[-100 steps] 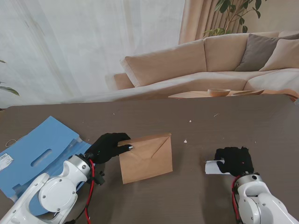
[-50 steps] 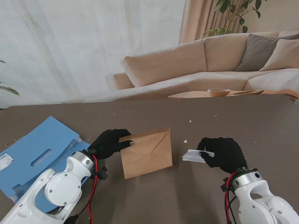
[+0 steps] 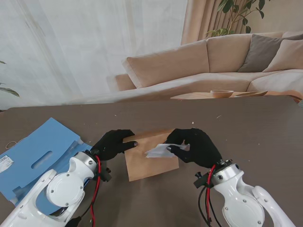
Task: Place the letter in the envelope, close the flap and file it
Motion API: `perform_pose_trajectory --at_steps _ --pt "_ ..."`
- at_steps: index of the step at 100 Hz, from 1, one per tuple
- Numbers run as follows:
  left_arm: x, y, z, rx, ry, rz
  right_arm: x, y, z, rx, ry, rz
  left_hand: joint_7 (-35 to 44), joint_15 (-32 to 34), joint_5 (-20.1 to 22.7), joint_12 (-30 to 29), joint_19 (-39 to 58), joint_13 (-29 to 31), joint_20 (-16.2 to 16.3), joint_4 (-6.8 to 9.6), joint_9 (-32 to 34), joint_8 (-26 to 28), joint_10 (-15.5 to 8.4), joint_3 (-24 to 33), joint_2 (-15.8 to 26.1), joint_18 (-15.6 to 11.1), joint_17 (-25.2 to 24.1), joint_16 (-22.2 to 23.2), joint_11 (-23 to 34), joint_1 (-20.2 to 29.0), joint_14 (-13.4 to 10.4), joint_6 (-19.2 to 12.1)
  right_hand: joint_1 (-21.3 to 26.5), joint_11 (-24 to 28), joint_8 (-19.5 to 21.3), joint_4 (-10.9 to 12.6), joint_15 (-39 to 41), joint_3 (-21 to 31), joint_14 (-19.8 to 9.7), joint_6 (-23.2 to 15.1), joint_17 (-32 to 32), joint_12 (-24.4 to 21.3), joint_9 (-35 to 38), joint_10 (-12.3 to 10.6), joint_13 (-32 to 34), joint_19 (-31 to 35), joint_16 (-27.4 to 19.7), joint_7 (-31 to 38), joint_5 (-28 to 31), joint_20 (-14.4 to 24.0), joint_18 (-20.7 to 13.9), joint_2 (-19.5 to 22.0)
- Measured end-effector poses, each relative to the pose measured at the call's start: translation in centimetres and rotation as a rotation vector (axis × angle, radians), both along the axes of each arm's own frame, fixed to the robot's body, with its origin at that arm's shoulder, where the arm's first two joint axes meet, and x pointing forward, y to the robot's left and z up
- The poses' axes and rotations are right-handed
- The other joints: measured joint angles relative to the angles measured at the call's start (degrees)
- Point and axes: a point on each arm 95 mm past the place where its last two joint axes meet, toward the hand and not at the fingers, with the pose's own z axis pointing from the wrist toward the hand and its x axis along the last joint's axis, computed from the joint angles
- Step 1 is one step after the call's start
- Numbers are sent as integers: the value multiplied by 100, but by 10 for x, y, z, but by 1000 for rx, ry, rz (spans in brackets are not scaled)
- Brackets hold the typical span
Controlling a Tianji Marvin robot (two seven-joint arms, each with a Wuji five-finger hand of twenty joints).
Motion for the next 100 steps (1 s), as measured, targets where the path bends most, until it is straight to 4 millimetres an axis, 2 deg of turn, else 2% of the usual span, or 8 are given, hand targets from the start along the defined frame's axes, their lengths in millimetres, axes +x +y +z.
perform_pose_trajectory --at_steps 31,41,56,73,100 --pt "-7 -7 11 -34 17 -31 26 20 -7 45 -56 39 0 22 0 0 0 0 49 0 -1 0 0 0 0 0 0 12 1 0 1 0 0 -18 0 0 13 -4 0 0 1 27 157 12 0 66 2 -33 1 58 31 3" --pt "-9 -8 12 -32 19 -37 28 24 -7 67 -54 54 0 23 0 0 0 0 49 0 -1 0 0 0 0 0 0 13 1 0 1 -1 0 -19 0 -146 13 -4 0 0 1 27 154 12 0 67 3 -34 1 60 34 6" --pt "-9 -9 12 -42 28 -43 31 29 -7 83 -76 50 0 23 0 0 0 0 51 0 -1 1 0 0 0 0 0 15 1 0 2 -1 0 -24 0 -207 13 -4 1 -10 1 27 154 12 0 67 3 -34 2 62 37 9" --pt "-11 -7 14 -59 36 -49 33 31 -11 -33 -205 -15 0 23 0 0 0 0 53 0 -1 1 0 0 0 0 0 15 1 0 2 -1 0 -30 0 -213 13 -4 1 -27 1 28 256 0 6 69 3 -34 3 118 37 9" --pt "-14 -4 18 -60 23 -54 34 30 -14 -129 -243 -78 0 23 0 0 0 0 57 0 -1 1 0 0 0 0 0 16 1 0 2 -1 0 -77 0 -215 86 -4 1 -33 1 38 217 0 90 69 40 -34 2 121 37 9"
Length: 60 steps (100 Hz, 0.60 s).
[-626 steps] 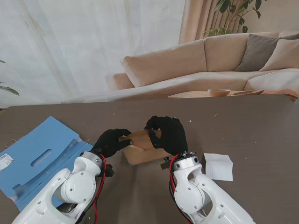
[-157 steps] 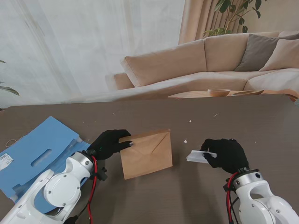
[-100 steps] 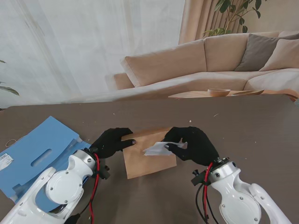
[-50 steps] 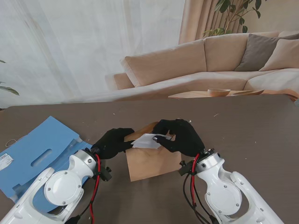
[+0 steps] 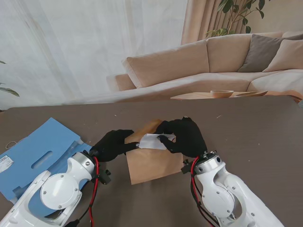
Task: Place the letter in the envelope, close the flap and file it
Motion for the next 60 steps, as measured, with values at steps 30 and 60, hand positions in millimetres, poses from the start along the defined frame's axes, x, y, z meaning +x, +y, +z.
perform_pose_trajectory --at_steps 30,60 --pt "-1 -1 1 3 -11 1 -5 2 2 -139 -98 -85 0 1 0 0 0 0 3 0 0 0 0 0 0 0 0 1 0 0 1 0 -16 85 -109 -32 100 96 0 45 0 37 5 0 1 0 42 -16 145 11 -20 -171" --pt "-1 -2 1 4 -19 5 -8 10 5 -198 -167 -159 0 1 0 0 0 0 6 0 0 1 0 0 0 0 0 1 0 0 2 0 -393 373 -156 112 282 233 0 274 0 149 97 -20 11 73 117 61 239 71 -24 -395"
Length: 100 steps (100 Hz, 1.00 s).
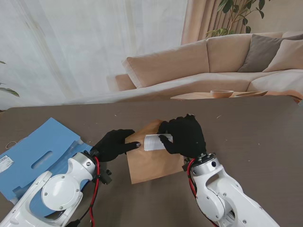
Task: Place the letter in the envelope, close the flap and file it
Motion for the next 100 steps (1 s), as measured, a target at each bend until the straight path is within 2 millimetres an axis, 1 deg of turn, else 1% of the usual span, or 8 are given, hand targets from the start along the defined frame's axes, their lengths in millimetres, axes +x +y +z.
perform_pose_trajectory --at_steps 11,25,31,48,88,95,100 --pt "0 0 0 1 -6 1 0 3 2 -14 -30 -2 0 0 0 0 0 0 1 0 0 1 0 0 0 0 0 0 0 0 0 0 -229 160 5 53 72 14 0 0 3 67 3 -44 2 0 59 67 2 3 -2 -47" --pt "0 -1 1 0 -11 4 0 6 2 -37 -55 -6 0 0 0 0 0 0 2 0 0 22 0 0 0 0 0 0 0 0 0 0 -230 349 105 55 149 14 0 0 4 166 16 -73 4 0 125 169 2 10 -4 -48" --pt "0 -1 1 -1 -13 5 0 7 2 -51 -66 -9 0 0 0 0 0 -1 3 0 -1 24 0 0 0 0 0 0 0 0 0 0 -295 351 160 57 182 14 0 0 4 197 16 -105 4 0 127 185 2 11 -4 -129" --pt "0 -1 2 -3 -17 8 0 8 2 -64 -55 4 0 0 0 0 0 -1 53 0 0 25 0 0 0 0 0 1 0 0 0 0 -295 352 162 57 214 14 0 0 4 201 17 -106 4 0 129 205 2 11 -5 -108" --pt "0 -2 3 -9 -24 14 -1 9 4 -138 2 66 0 0 0 0 0 -1 56 0 -1 27 1 0 0 0 0 1 1 0 0 0 -294 352 162 58 211 -2 0 -7 -49 201 17 -108 4 0 130 194 2 12 -7 -108" --pt "0 -2 3 -10 -23 13 -1 9 4 -147 3 70 0 0 0 0 0 -1 56 0 -1 27 1 0 0 0 0 1 1 0 0 -1 -294 333 85 58 201 -66 0 -94 -69 201 17 -134 4 0 130 131 2 12 -7 -108" --pt "0 -3 3 -11 -23 13 -1 9 4 -150 1 70 0 0 0 0 -1 -1 56 0 -1 35 1 0 0 0 -1 1 1 0 0 -1 -294 184 -98 58 140 -73 0 -139 -77 156 17 -140 -4 0 130 61 2 12 -8 -108"
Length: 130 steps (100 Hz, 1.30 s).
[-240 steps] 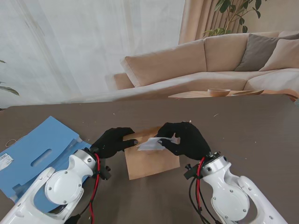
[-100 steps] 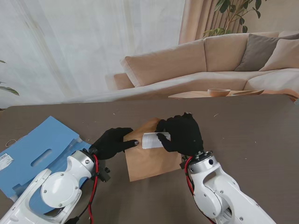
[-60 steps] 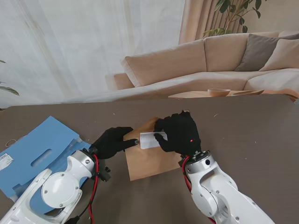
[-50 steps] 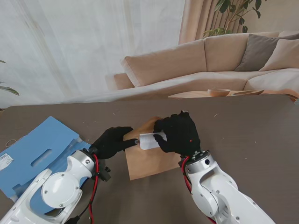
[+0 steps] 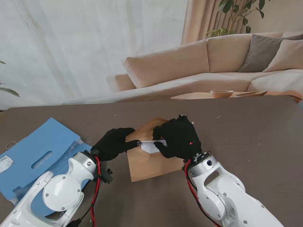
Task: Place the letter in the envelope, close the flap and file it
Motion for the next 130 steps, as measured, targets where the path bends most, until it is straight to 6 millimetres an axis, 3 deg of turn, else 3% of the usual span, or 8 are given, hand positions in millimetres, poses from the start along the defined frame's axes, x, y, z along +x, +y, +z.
perform_pose_trajectory --at_steps 14,33,89,130 --pt "0 0 0 1 0 0 -1 0 0 6 -6 -8 0 0 0 0 -1 0 0 0 0 10 0 0 0 0 0 0 0 0 0 0 0 -706 -658 0 -299 -3 0 60 -86 -329 -108 -2 -114 -19 -3 -431 -111 55 -2 0" --pt "0 1 0 5 -1 3 -4 -2 2 49 -11 -36 0 0 0 0 -2 0 0 0 0 11 0 0 0 0 -1 0 0 0 0 -1 0 -841 -737 143 -412 87 0 65 -63 -412 -104 -2 -114 -25 -14 -366 -171 69 -2 19" --pt "0 3 1 -4 3 5 0 1 2 33 13 -31 0 0 0 0 -11 -18 0 0 0 12 0 0 0 0 -32 0 0 0 1 -2 69 -190 472 474 -132 761 0 208 -53 93 -69 -2 -89 -27 46 19 -105 135 -2 48" --pt "0 4 3 -29 3 2 2 4 3 -69 -27 -64 0 -24 0 0 -68 -53 0 0 0 11 7 0 0 0 -120 0 0 0 75 -2 69 -122 556 476 5 766 0 211 -66 152 -89 73 -89 -27 88 19 -82 197 -4 55"
